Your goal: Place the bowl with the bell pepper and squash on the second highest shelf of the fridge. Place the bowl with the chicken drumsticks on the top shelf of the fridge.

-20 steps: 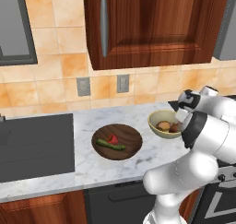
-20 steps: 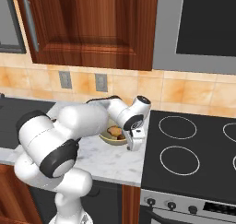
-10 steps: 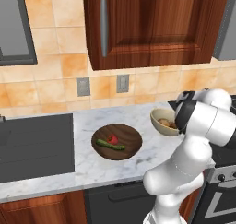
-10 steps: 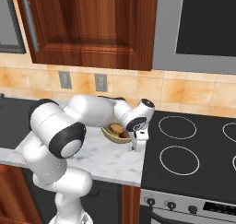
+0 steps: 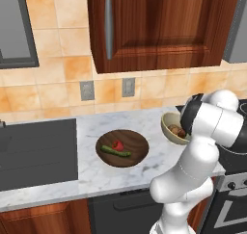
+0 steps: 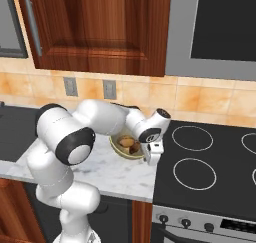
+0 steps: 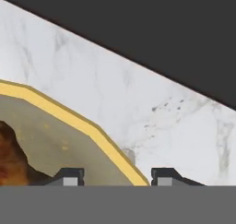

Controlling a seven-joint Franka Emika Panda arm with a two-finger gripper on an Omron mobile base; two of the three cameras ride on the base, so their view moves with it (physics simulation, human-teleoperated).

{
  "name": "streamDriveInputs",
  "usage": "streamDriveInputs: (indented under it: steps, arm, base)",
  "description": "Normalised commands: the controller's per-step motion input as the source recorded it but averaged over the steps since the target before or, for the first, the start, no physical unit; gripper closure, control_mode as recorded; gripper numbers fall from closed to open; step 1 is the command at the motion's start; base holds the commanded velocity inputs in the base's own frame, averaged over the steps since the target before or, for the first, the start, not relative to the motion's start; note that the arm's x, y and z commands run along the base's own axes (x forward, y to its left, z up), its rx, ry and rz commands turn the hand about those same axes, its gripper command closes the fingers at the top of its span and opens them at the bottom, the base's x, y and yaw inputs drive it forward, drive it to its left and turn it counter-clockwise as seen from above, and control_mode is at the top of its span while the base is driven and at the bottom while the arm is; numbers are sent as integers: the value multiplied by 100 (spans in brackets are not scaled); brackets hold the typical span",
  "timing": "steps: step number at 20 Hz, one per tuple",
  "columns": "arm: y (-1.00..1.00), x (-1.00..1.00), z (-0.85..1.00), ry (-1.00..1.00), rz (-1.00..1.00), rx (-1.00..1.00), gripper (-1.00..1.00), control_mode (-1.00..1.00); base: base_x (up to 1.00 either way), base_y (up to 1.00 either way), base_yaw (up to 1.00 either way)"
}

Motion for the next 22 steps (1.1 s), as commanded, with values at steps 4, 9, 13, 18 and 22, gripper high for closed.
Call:
streamDriveInputs:
  steps: [4, 9, 13, 18, 22]
  arm:
    - [14, -51, 50, -23, 0, 0, 100, -100]
    - [37, -98, 100, -33, 0, -5, 100, -100]
    - [58, -100, 100, -31, 0, -5, 100, -100]
    - [86, -100, 100, -11, 0, -4, 100, -100]
    - [100, -81, 100, 0, 1, -1, 100, -100]
  base:
    - [0, 0, 0]
    - [0, 0, 0]
    - [0, 0, 0]
    - [0, 0, 0]
    - [0, 0, 0]
